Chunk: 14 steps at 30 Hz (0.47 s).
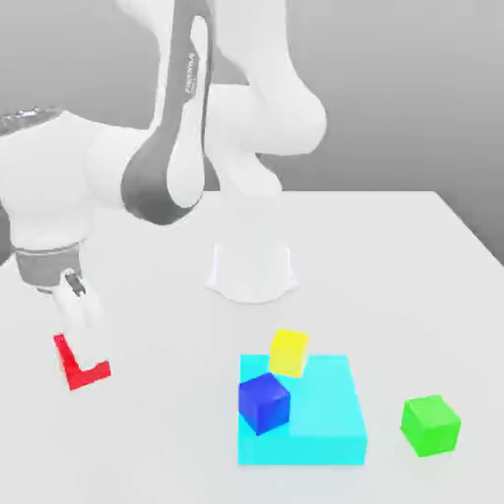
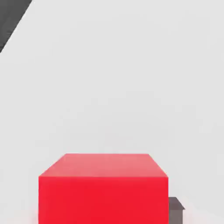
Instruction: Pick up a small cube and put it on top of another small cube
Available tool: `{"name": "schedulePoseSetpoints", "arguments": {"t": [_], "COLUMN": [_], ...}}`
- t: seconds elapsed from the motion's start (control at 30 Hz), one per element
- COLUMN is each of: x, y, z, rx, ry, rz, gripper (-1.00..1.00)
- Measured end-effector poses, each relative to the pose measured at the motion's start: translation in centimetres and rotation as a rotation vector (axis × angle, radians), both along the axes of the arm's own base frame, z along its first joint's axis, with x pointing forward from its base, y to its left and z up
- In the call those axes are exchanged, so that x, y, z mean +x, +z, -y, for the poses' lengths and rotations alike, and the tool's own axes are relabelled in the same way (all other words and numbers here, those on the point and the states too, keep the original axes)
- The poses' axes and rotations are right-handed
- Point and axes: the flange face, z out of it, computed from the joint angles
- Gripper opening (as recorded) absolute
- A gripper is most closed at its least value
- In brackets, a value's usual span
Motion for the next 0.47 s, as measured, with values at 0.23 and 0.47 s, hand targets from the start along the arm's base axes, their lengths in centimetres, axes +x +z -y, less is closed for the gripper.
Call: {"name": "schedulePoseSetpoints", "arguments": {"t": [0.23,0.47], "x": [0.2,0.1], "y": [2.1,-2.2], "z": [-13.5,-14.2], "rx": [-0.033,-0.035], "ry": [0.050,0.055], "rz": [-0.019,-0.020], "gripper": [-1.00,1.00]}}
